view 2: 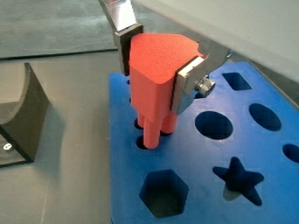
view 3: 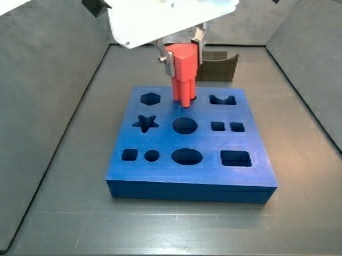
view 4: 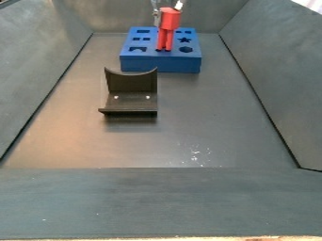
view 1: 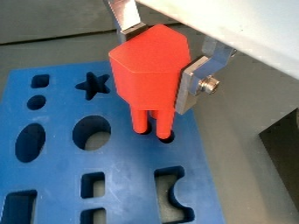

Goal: Pick up the 3 prong object. Move to above the board. Insert the 3 prong object.
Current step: Insert the 3 prong object.

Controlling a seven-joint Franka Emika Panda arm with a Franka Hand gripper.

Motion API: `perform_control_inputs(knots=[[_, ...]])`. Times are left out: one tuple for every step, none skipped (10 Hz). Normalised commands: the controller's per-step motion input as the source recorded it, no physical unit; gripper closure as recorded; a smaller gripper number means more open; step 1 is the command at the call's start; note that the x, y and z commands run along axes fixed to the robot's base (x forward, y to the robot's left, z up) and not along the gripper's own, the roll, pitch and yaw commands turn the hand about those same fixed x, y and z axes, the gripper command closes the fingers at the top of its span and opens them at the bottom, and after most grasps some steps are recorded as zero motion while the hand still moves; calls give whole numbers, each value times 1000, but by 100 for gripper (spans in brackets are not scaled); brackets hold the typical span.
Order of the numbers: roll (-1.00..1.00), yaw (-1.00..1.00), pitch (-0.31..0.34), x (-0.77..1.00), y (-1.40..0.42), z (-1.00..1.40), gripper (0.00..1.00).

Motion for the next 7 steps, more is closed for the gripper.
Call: perform_control_inputs(knots=[[131, 217, -91, 74, 86, -377, 100], [106, 194, -46, 0, 71, -283, 100], [0, 0, 0, 0, 0, -34, 100], [23, 0, -69, -54, -63, -357, 100], [169, 0, -169, -57, -160, -800, 100], [74, 0, -254, 0, -234, -934, 100], [63, -14, -237, 0, -229, -966, 100]])
